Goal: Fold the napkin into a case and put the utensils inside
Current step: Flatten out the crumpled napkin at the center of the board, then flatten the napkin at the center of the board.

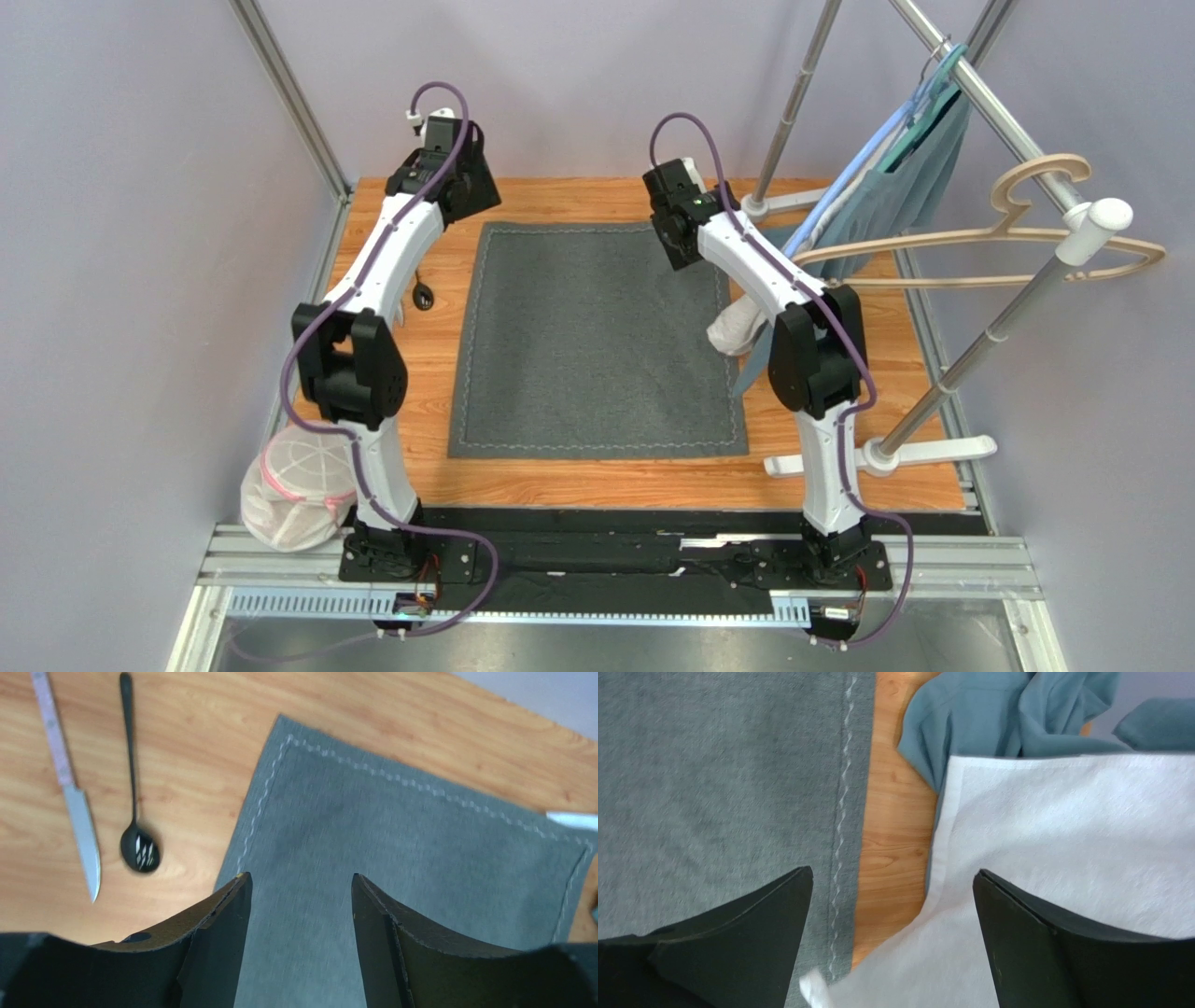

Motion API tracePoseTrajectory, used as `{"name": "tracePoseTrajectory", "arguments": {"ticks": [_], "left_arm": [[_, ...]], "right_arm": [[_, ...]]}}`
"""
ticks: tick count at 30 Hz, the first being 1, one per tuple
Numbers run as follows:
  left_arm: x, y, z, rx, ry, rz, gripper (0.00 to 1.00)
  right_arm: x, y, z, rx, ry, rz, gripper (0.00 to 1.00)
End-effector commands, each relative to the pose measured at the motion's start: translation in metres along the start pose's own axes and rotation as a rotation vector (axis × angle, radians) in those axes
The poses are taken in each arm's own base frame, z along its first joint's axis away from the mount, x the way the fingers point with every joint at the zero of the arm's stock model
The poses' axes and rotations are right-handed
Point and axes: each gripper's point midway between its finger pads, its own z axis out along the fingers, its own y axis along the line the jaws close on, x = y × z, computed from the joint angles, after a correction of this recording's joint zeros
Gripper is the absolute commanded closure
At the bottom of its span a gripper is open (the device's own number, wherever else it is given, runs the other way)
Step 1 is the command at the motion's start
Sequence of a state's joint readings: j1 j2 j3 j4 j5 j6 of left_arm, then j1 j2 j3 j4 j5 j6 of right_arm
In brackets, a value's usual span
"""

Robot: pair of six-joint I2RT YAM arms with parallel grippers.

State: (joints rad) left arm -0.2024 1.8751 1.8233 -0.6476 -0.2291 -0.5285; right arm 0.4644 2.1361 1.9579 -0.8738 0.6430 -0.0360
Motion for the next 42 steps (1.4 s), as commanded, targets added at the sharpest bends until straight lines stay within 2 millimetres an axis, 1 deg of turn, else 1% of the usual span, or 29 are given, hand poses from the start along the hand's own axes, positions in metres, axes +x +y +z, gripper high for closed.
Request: {"name": "tracePoseTrajectory", "arguments": {"ticks": [1, 2, 3, 4, 6, 7, 8, 9, 10, 11, 12, 13, 14, 15, 16, 17, 19, 22, 24, 26, 29, 31, 33, 36, 37, 38, 40, 41, 42], "left_arm": [[0.046, 0.001, -0.041, 0.09, 0.107, -0.026, 0.41], [0.053, -0.015, -0.053, 0.181, 0.112, -0.037, 0.43], [0.07, -0.016, -0.053, 0.195, 0.144, -0.048, 0.45], [0.099, -0.012, -0.045, 0.191, 0.187, -0.067, 0.45], [0.129, -0.02, -0.051, 0.233, 0.241, -0.064, 0.46], [0.155, -0.013, -0.047, 0.206, 0.293, -0.088, 0.46], [0.172, -0.017, -0.047, 0.227, 0.343, -0.098, 0.46], [0.183, -0.013, -0.046, 0.212, 0.376, -0.108, 0.46], [0.201, -0.004, -0.045, 0.167, 0.421, -0.127, 0.46], [0.21, 0.0, -0.043, 0.141, 0.429, -0.122, 0.46], [0.218, 0.006, -0.043, 0.122, 0.444, -0.123, 0.46], [0.234, 0.017, -0.042, 0.079, 0.474, -0.135, 0.46], [0.24, 0.026, -0.041, 0.042, 0.475, -0.144, 0.46], [0.247, 0.035, -0.041, 0.008, 0.496, -0.155, 0.46], [0.26, 0.051, -0.045, -0.068, 0.53, -0.182, 0.44], [0.263, 0.061, -0.045, -0.099, 0.547, -0.208, 0.44], [0.278, 0.078, -0.05, -0.151, 0.591, -0.252, 0.43], [0.291, 0.084, -0.059, -0.143, 0.652, -0.321, 0.43], [0.289, 0.086, -0.063, -0.151, 0.648, -0.312, 0.43], [0.283, 0.095, -0.066, -0.18, 0.611, -0.284, 0.43], [0.27, 0.107, -0.075, -0.222, 0.563, -0.238, 0.43], [0.258, 0.106, -0.081, -0.208, 0.543, -0.2, 0.43], [0.238, 0.103, -0.09, -0.183, 0.482, -0.179, 0.43], [0.214, 0.099, -0.113, -0.129, 0.409, -0.162, 0.42], [0.214, 0.103, -0.122, -0.141, 0.408, -0.162, 0.41], [0.208, 0.106, -0.132, -0.14, 0.372, -0.178, 0.39], [0.214, 0.116, -0.144, -0.167, 0.38, -0.23, 0.37], [0.221, 0.114, -0.148, -0.144, 0.412, -0.256, 0.37], [0.231, 0.118, -0.15, -0.156, 0.439, -0.291, 0.38]], "right_arm": [[0.027, 0.007, -0.051, -0.112, -0.02, 0.111, 0.1], [0.032, 0.018, -0.054, -0.169, -0.013, 0.125, 0.1], [0.034, 0.02, -0.057, -0.189, -0.015, 0.153, 0.1], [0.05, 0.027, -0.053, -0.201, 0.02, 0.159, 0.11], [0.061, 0.05, -0.056, -0.307, 0.046, 0.212, 0.13], [0.08, 0.062, -0.054, -0.334, 0.088, 0.215, 0.16], [0.09, 0.074, -0.057, -0.366, 0.106, 0.232, 0.16], [0.092, 0.081, -0.058, -0.376, 0.096, 0.24, 0.17], [0.099, 0.085, -0.061, -0.378, 0.098, 0.238, 0.17], [0.118, 0.097, -0.063, -0.384, 0.129, 0.218, 0.17], [0.123, 0.104, -0.066, -0.396, 0.131, 0.215, 0.17], [0.131, 0.109, -0.069, -0.41, 0.138, 0.214, 0.17], [0.151, 0.119, -0.071, -0.426, 0.171, 0.197, 0.17], [0.156, 0.124, -0.071, -0.435, 0.171, 0.217, 0.17], [0.162, 0.128, -0.072, -0.436, 0.173, 0.225, 0.17], [0.175, 0.135, -0.076, -0.44, 0.182, 0.206, 0.17], [0.183, 0.146, -0.081, -0.452, 0.182, 0.211, 0.17], [0.208, 0.166, -0.093, -0.472, 0.229, 0.193, 0.17], [0.221, 0.172, -0.101, -0.465, 0.246, 0.192, 0.17], [0.227, 0.184, -0.114, -0.537, 0.278, 0.226, 0.17], [0.221, 0.184, -0.127, -0.588, 0.246, 0.262, 0.17], [0.209, 0.172, -0.132, -0.574, 0.199, 0.271, 0.16], [0.2, 0.155, -0.126, -0.509, 0.151, 0.245, 0.14], [0.18, 0.12, -0.128, -0.394, 0.12, 0.22, 0.11], [0.177, 0.111, -0.131, -0.369, 0.115, 0.217, 0.08], [0.18, 0.099, -0.136, -0.336, 0.134, 0.203, 0.06], [0.19, 0.092, -0.142, -0.312, 0.184, 0.25, 0.02], [0.201, 0.086, -0.151, -0.32, 0.224, 0.262, 0.03], [0.216, 0.087, -0.153, -0.309, 0.266, 0.318, 0.04]]}}
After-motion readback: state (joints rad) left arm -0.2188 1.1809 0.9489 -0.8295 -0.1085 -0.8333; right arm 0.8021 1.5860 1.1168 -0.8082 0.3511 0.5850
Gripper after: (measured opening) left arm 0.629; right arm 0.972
